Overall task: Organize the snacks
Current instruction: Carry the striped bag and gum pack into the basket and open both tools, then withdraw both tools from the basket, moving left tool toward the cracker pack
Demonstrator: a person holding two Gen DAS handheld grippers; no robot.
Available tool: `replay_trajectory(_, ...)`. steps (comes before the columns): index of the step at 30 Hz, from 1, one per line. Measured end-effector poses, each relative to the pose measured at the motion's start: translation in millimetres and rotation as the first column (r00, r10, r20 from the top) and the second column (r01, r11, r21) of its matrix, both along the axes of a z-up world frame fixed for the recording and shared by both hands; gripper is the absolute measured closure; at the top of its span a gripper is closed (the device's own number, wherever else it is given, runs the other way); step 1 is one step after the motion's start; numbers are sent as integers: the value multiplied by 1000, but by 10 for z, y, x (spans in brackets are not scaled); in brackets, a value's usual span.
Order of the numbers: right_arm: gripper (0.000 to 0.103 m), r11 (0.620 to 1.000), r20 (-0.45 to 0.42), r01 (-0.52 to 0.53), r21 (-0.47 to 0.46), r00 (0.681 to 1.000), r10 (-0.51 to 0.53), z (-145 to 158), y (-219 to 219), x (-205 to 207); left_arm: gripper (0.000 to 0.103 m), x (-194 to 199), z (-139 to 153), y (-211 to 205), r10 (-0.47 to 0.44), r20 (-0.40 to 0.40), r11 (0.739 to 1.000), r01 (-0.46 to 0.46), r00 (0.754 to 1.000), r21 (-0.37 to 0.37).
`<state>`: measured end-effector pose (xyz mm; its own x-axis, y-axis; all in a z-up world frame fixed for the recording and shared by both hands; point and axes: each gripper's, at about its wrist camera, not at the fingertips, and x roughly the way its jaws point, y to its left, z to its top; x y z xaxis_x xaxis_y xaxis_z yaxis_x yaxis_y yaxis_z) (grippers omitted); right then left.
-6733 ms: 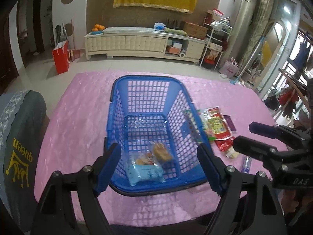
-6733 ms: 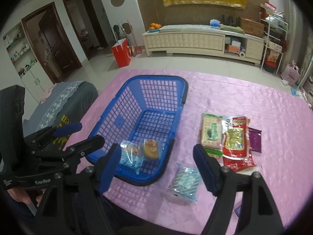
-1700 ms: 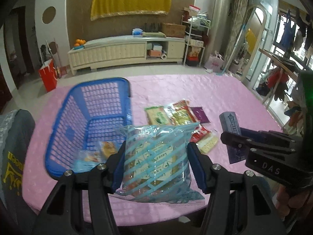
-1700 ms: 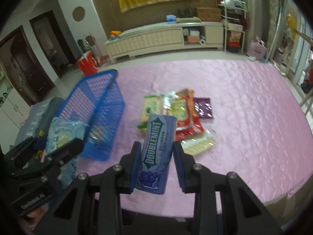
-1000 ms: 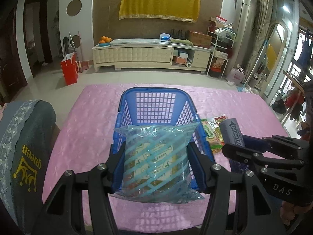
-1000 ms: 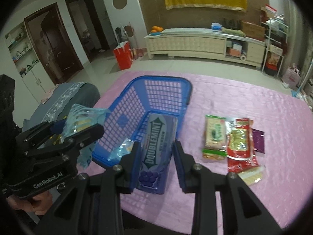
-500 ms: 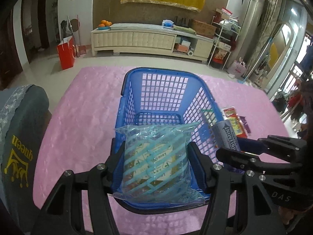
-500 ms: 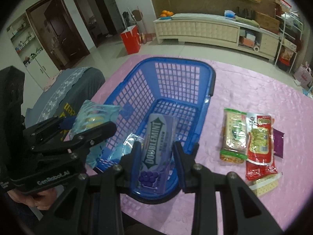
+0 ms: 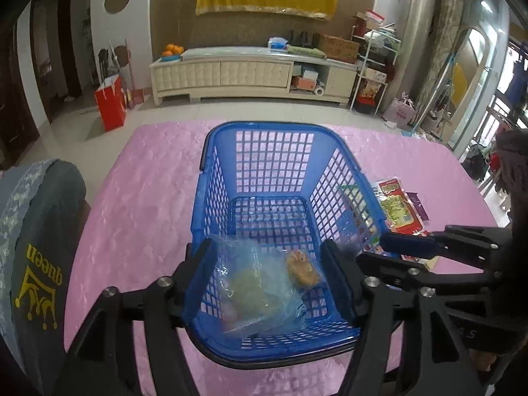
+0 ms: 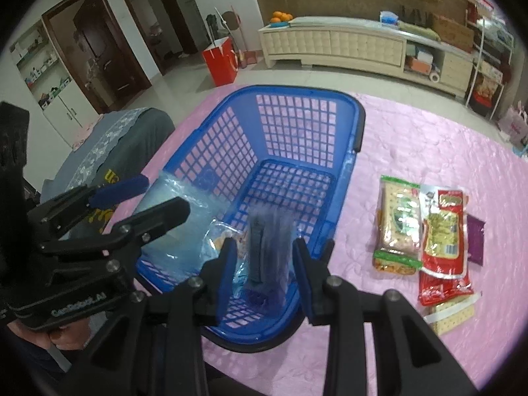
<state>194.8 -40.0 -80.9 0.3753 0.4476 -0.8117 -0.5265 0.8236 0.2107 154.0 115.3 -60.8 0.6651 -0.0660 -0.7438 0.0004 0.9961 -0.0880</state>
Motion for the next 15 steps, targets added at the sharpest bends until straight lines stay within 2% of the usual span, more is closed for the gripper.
replay_trajectory(3,62,1000,5,-8,-12,1000,8,23,15,6,32,-29,68,14,3,14,1000,-3,1000,0)
replay_trajectory(5,54,1000,8,-5,-9,1000,5,51,-6,3,32,-44,104,40,9,19,1000,-9,1000,-11)
replay_trajectory(7,41,1000,25,15,-17,1000,-15,96,-45,-10,32,-69,137,62,19,19,1000,-19,1000,-22)
replay_trajectory(9,36,1000,36,23,-8,999,-23,144,-93,-35,32,-91,166,44,23,20,1000,-23,1000,-20)
replay_trajectory(15,35,999,78,45,-15,996,-44,322,-266,-158,32,-214,313,-146,0,35,1000,0,999,-1)
